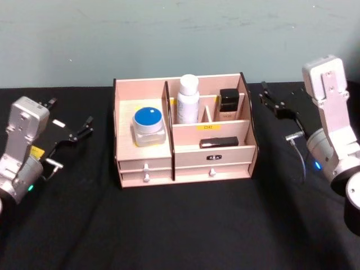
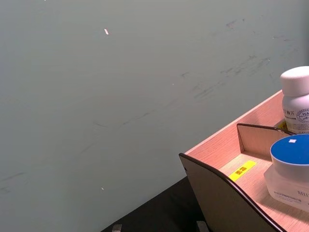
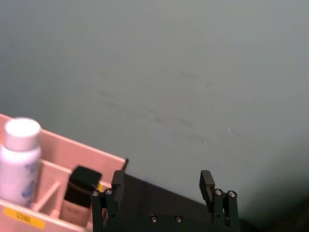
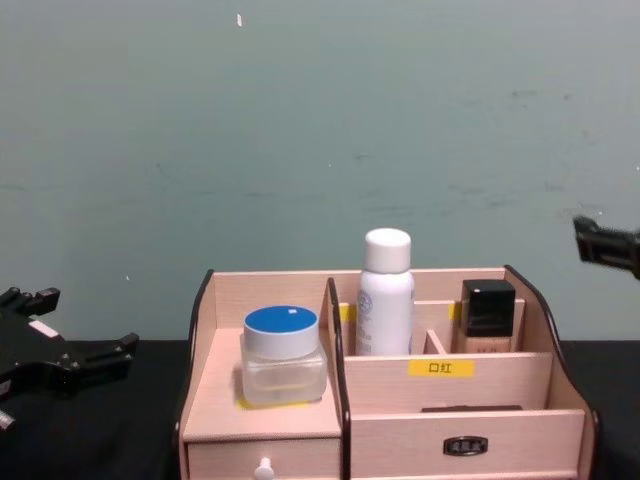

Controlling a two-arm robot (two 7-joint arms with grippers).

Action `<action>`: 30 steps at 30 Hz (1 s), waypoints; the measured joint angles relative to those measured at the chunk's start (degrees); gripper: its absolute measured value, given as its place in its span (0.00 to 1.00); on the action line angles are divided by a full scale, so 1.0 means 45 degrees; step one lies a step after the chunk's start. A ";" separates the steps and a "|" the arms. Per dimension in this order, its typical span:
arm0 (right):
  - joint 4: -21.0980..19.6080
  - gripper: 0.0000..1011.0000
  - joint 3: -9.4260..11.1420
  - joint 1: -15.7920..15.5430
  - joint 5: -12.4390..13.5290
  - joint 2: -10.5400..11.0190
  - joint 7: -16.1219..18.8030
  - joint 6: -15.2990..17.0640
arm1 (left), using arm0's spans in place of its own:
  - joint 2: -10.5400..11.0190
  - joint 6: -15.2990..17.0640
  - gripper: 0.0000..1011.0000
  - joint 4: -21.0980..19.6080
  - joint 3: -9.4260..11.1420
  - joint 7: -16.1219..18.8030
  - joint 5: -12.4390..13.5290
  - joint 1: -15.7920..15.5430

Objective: Pick up the facial cleanser and watermelon frost from the table and place them into the tiered storage box.

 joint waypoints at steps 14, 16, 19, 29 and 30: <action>0.1439 0.99 0.0422 -0.0255 -0.0195 -0.0046 -0.0108 -0.0228 | 0.0000 0.0000 0.99 0.0000 0.0000 0.0000 0.0000 0.0000; 0.1675 0.99 0.0422 -0.0248 -0.0266 -0.0041 -0.0106 -0.0232 | 0.0000 0.0000 0.99 0.0000 0.0000 0.0000 0.0000 0.0000; 0.1941 0.99 0.0391 -0.0221 -0.0314 -0.0036 -0.0036 -0.0179 | 0.0000 0.0000 0.99 0.0000 0.0000 0.0000 0.0000 0.0000; 0.2036 0.99 0.0368 -0.0202 -0.0363 -0.0029 0.0008 -0.0114 | 0.0000 0.0000 0.99 0.0000 0.0000 0.0000 0.0000 0.0000; 0.2031 0.99 0.0369 -0.0202 -0.0363 -0.0029 0.0009 -0.0114 | 0.0000 0.0000 0.99 0.0000 0.0000 0.0000 0.0000 0.0000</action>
